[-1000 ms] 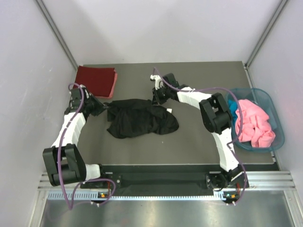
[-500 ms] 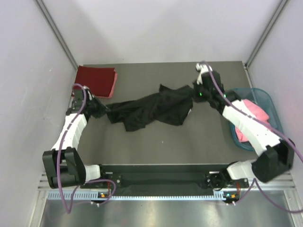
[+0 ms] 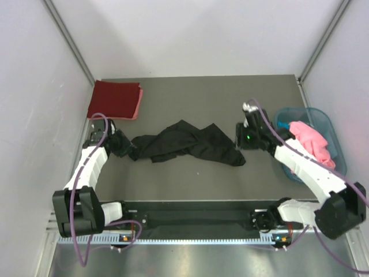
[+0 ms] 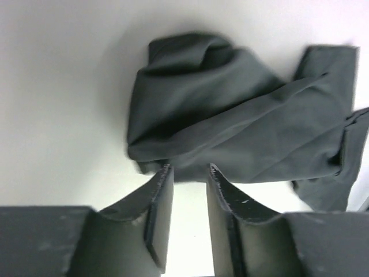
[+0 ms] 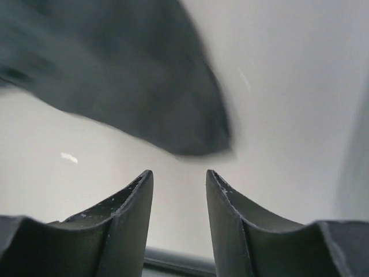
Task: Fold and stack the t-shirts
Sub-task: Flatten the tshirt out
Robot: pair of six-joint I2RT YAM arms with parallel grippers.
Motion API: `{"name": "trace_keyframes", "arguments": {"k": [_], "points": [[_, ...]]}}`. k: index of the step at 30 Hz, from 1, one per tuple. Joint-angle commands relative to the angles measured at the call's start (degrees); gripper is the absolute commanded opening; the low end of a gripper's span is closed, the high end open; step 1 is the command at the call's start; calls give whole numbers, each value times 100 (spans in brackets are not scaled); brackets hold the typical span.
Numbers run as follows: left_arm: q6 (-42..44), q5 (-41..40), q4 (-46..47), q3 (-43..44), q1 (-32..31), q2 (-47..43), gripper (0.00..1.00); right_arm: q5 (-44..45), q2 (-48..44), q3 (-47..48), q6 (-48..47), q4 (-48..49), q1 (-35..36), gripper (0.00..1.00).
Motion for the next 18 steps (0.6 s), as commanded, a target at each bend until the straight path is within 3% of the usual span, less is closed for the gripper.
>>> {"name": "trace_keyframes", "arguments": {"k": [1,8,13,18], "points": [[107,-167,10,494,13,-28,36,-908,741,979,-736,1151,107,44],[529,-292,-79,504,-4,-99,42,-1016,3622,3231,-1449,1346,547,50],[485,-116,88,302,-4,-19,43,-1042,4698,4302,-2239,1162,345,51],[450,-37,281,179,-13,68,43,-1507,5278,4577,-2654,1162,38,40]]}}
